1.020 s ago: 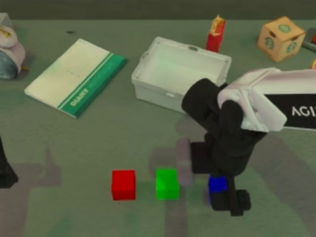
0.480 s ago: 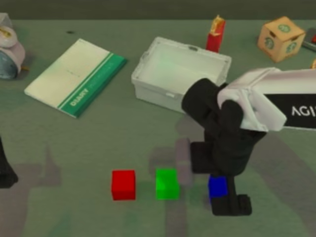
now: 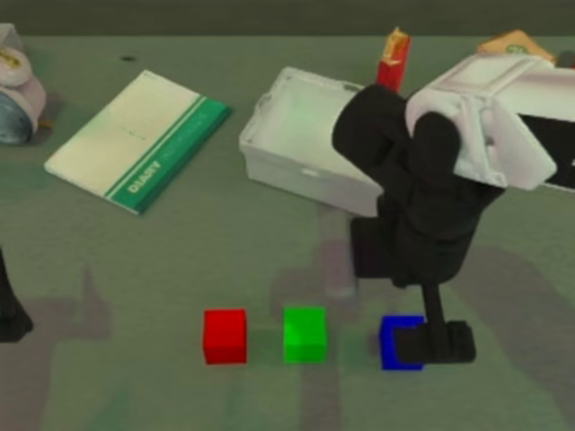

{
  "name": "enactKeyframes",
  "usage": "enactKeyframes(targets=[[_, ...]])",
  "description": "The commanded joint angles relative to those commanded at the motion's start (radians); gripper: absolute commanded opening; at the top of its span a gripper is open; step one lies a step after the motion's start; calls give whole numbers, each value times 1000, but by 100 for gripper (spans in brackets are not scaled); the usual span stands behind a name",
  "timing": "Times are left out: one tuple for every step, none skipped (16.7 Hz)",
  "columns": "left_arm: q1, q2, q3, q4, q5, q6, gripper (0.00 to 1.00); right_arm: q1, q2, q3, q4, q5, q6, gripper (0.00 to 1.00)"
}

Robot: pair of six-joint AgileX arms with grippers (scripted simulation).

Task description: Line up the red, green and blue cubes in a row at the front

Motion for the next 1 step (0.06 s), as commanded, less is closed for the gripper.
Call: enactKeyframes(targets=[[0, 0, 0, 0, 0, 0, 100, 0, -6, 7, -8, 0, 1, 100]])
